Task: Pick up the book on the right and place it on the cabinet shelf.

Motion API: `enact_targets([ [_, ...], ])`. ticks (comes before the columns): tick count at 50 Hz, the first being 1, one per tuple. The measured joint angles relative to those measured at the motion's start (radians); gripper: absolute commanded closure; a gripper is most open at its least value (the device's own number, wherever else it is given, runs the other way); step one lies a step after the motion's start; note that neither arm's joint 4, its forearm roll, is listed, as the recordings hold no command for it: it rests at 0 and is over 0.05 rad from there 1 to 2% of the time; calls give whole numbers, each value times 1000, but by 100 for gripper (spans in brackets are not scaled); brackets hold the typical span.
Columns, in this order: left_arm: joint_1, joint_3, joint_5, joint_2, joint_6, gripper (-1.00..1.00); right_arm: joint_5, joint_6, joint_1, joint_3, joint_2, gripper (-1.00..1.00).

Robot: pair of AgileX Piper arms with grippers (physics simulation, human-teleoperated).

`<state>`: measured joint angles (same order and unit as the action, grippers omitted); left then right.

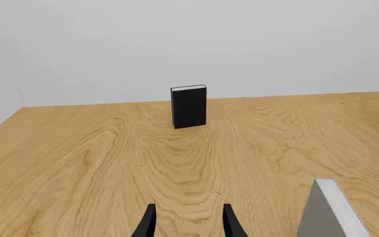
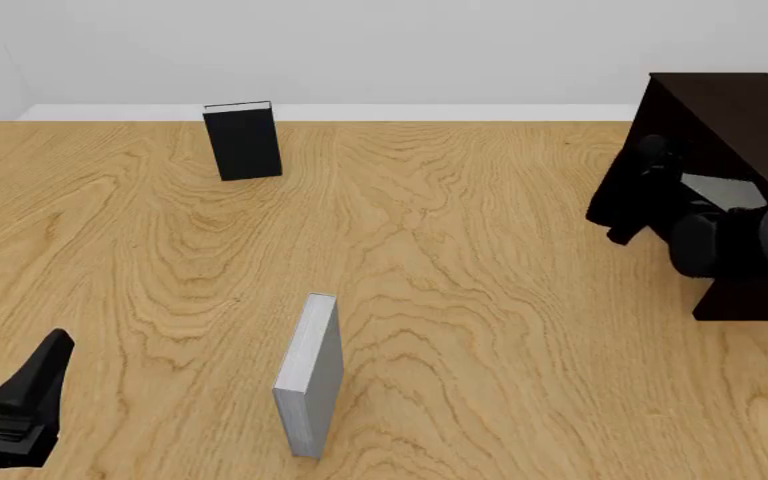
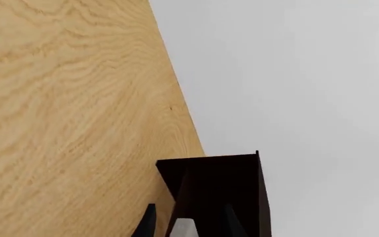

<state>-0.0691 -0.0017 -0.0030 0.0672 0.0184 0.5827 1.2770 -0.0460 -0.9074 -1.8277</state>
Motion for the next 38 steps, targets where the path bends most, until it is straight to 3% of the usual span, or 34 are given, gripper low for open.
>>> enact_targets([
  [16, -4, 0, 4, -5, 2, -100, -38, -36, 58, 64, 130, -100],
  [38, -5, -1, 3, -6, 5, -100, -190, -179, 112, 162, 401, -100],
])
